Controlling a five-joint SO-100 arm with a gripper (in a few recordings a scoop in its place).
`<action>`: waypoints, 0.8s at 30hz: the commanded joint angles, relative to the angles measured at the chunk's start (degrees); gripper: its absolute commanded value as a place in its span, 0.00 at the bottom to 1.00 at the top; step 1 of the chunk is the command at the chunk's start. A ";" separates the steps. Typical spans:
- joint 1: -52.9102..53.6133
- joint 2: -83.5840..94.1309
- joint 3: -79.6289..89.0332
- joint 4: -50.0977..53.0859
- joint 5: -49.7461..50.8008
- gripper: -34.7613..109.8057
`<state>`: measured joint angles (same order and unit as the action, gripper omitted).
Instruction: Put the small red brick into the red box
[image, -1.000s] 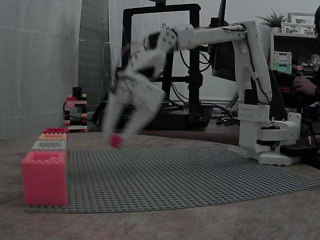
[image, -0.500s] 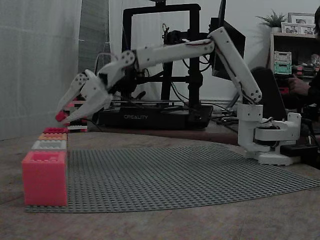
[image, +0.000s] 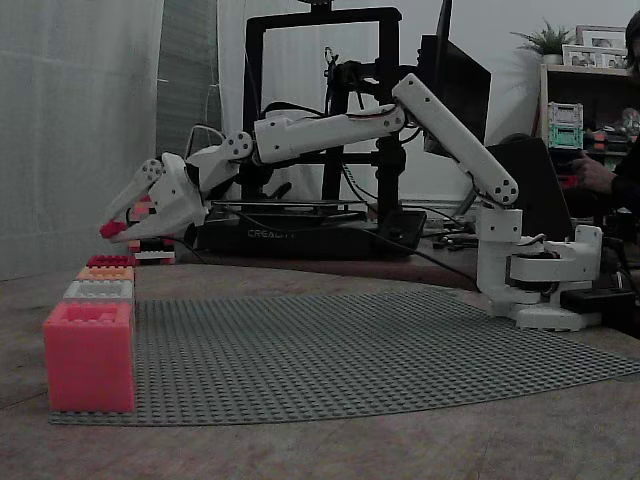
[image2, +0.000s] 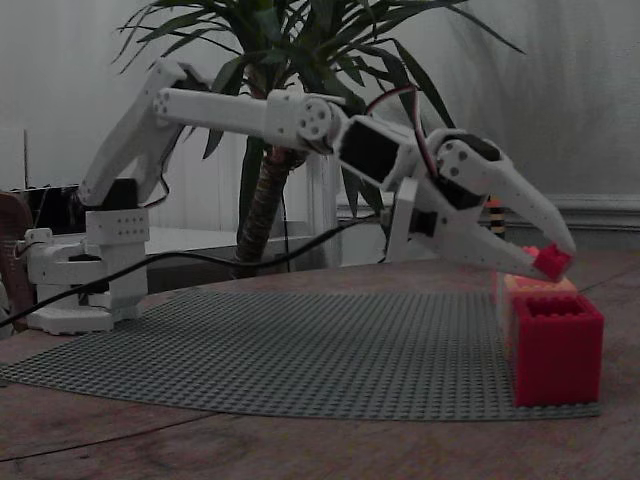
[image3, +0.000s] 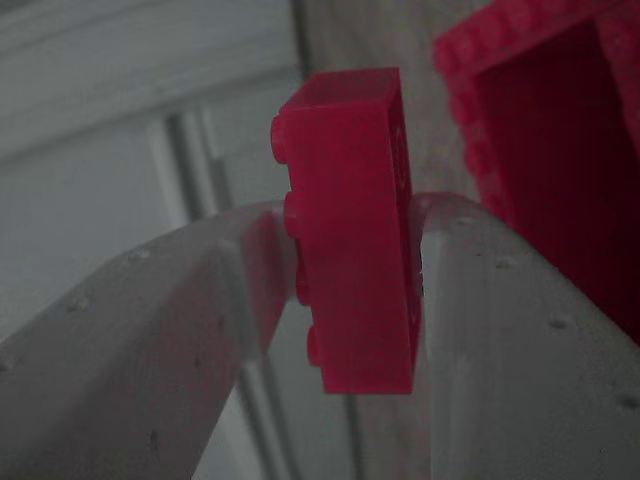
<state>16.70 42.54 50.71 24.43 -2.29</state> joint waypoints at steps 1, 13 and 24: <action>0.79 2.81 -4.22 0.18 0.09 0.26; 0.18 3.78 -2.72 0.88 0.62 0.31; -1.49 6.77 0.18 0.44 0.53 0.28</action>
<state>16.00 42.45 50.62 24.96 -1.05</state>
